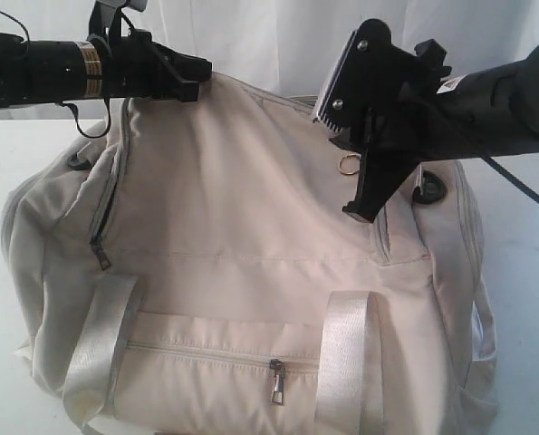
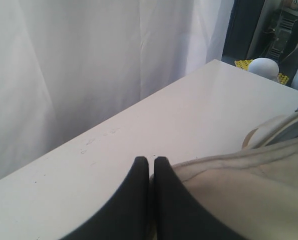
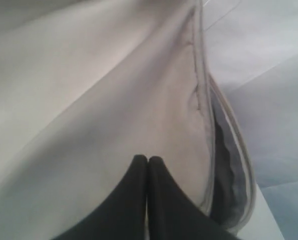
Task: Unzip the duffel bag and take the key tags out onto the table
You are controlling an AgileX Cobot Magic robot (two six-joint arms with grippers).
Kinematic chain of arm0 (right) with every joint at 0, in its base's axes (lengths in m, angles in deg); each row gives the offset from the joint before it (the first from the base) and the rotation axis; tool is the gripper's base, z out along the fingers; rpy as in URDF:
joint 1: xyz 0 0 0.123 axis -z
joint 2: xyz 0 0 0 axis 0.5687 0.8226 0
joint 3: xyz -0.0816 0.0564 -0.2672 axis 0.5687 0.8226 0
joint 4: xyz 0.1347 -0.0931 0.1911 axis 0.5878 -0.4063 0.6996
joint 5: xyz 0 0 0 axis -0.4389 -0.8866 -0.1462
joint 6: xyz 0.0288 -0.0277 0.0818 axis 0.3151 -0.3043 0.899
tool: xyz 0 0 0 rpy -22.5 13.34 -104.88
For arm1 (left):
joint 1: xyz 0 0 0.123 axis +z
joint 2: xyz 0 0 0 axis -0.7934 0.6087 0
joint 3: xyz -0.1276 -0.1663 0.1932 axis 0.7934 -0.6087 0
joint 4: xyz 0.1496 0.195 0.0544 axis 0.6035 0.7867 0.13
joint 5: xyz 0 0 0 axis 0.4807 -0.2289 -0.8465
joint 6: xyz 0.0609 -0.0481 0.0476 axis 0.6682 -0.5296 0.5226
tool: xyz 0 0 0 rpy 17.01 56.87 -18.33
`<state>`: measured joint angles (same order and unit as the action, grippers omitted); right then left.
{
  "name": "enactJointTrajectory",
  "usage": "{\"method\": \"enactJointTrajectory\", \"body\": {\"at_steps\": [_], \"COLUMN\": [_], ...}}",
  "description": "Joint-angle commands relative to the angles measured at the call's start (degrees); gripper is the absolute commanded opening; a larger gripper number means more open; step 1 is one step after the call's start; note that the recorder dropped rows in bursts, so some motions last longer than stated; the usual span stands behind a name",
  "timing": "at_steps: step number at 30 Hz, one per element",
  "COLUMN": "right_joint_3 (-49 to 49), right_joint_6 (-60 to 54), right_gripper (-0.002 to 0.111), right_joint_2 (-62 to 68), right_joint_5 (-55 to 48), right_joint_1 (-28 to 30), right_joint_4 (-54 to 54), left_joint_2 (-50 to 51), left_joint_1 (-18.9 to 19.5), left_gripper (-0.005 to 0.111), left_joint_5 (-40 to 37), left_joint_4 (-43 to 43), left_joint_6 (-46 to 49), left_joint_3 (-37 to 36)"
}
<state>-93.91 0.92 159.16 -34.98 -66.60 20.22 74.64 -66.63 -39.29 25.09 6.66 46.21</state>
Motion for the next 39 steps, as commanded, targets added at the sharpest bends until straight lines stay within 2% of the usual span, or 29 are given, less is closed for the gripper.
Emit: {"method": "enactJointTrajectory", "body": {"at_steps": [1,3,5,6,8,11,20,23,27,39], "right_joint_3": [0.0,0.0,0.0,0.0,0.0,0.0,0.0,0.0,0.0,0.0], "right_joint_6": [7.3,8.1,8.1,8.1,9.0,9.8,11.8,18.6,28.0,29.3], "right_gripper": [0.000,0.002,0.017,0.036,0.058,0.058,0.057,0.046,0.042,0.009], "right_joint_2": [-0.5,-0.6,-0.6,-0.6,-0.6,0.1,4.8,5.2,6.6,7.7], "right_joint_5": [-1.6,-1.8,-4.3,-6.1,-5.9,-2.3,-2.1,-2.1,-2.1,2.7], "right_joint_1": [0.1,0.1,0.1,0.1,0.1,0.1,0.1,0.1,0.1,0.1], "right_joint_4": [-9.4,-13.4,-14.0,-14.1,-14.1,-14.5,-19.7,-26.8,-35.5,-35.7], "left_joint_2": [-0.9,-0.9,-0.9,-0.9,-0.9,-0.9,-0.9,-0.9,-0.9,-0.9], "left_joint_1": [0.3,0.3,0.3,0.3,0.3,0.3,0.3,0.3,0.3,0.3], "left_gripper": [0.000,0.000,0.000,0.000,0.000,0.000,0.000,0.000,0.000,0.000], "left_joint_5": [-0.7,-0.7,-0.7,-0.7,-0.7,-0.5,-0.1,0.7,0.7,0.8], "left_joint_4": [0.1,0.1,0.1,0.1,0.1,0.1,0.0,-0.4,-0.6,-0.5], "left_joint_6": [0.0,0.0,0.0,0.0,0.0,0.0,0.0,0.0,0.0,0.0], "left_joint_3": [0.5,0.5,0.5,0.5,0.5,0.5,0.5,0.5,0.5,0.5]}}
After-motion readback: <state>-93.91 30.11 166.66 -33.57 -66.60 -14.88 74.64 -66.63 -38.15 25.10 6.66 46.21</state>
